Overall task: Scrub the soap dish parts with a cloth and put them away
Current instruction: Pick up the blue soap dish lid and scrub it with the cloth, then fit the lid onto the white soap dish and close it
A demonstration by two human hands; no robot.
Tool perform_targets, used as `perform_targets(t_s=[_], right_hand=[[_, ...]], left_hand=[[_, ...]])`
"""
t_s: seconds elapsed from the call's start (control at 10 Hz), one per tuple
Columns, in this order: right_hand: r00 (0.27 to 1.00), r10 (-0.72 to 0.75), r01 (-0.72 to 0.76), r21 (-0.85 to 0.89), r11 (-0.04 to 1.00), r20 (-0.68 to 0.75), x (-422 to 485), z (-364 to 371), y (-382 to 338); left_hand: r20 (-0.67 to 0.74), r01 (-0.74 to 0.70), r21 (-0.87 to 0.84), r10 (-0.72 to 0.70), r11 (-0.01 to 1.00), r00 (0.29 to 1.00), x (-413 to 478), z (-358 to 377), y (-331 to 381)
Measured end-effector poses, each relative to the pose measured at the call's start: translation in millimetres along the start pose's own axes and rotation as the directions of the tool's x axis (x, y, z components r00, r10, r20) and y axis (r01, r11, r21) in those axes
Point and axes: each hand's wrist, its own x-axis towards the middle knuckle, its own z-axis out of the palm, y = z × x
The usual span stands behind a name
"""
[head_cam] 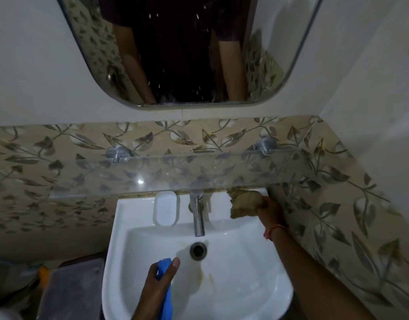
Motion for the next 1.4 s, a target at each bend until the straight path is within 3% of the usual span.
perform_targets(t_s=[0.1, 0.2, 0.3, 0.4, 0.5, 0.6, 0.7, 0.9, 1.0, 1.1, 1.2, 1.3, 1.4], right_hand=[[0.998, -0.053, 0.055, 0.078, 0.995, -0.029, -5, -1, 4], [0.901, -0.388, 0.373, -0.107, 0.921, -0.196, -48, 12, 6], [0.839, -0.535, 0.541, -0.042, 0.840, 0.093, -121, 45, 25], [0.741, -0.412, 0.421, 0.112, 0.900, 0.530, -187, 79, 32], [0.722, -0.362, 0.347, 0.144, 0.927, 0.590, -215, 103, 26], [0.749, -0.400, 0.371, 0.165, 0.914, 0.528, -224, 109, 15], [0.773, -0.403, 0.368, 0.171, 0.914, 0.491, -223, 113, 7], [0.802, -0.313, 0.114, 0.384, 0.916, 0.509, -223, 115, -10], [0.774, -0.314, 0.091, 0.395, 0.914, 0.550, -229, 119, -15], [0.775, -0.326, 0.121, 0.380, 0.917, 0.541, -235, 125, -18], [0.758, -0.363, 0.153, 0.393, 0.907, 0.542, -235, 123, -22], [0.849, -0.330, 0.160, 0.396, 0.904, 0.412, -222, 123, -22], [0.898, -0.331, 0.279, 0.207, 0.938, 0.290, -195, 139, -22]], left_hand=[[-0.055, -0.060, 0.055, 0.063, 0.997, 0.996, -3, 6, 3], [-0.062, -0.132, 0.090, 0.138, 0.987, 0.989, -8, 11, 10], [-0.088, -0.151, 0.004, 0.150, 0.989, 0.985, -9, 13, 20], [-0.085, -0.181, -0.040, 0.177, 0.983, 0.981, -9, 12, 30], [-0.089, -0.249, -0.067, 0.243, 0.966, 0.966, -13, 8, 40], [-0.126, -0.215, -0.073, 0.205, 0.974, 0.971, -13, -2, 45], [-0.051, -0.170, -0.180, 0.164, 0.969, 0.985, -14, -15, 50], [0.039, -0.125, -0.384, 0.151, 0.915, 0.988, -10, -55, 54], [0.301, 0.052, -0.561, 0.145, 0.826, 0.942, -6, -60, 50], [0.492, 0.217, -0.667, 0.203, 0.712, 0.847, -5, -59, 49], [0.505, 0.250, -0.742, 0.273, 0.622, 0.819, -2, -59, 48], [0.473, 0.240, -0.776, 0.286, 0.583, 0.834, 2, -63, 48], [0.470, 0.246, -0.787, 0.292, 0.566, 0.833, 5, -70, 50]])
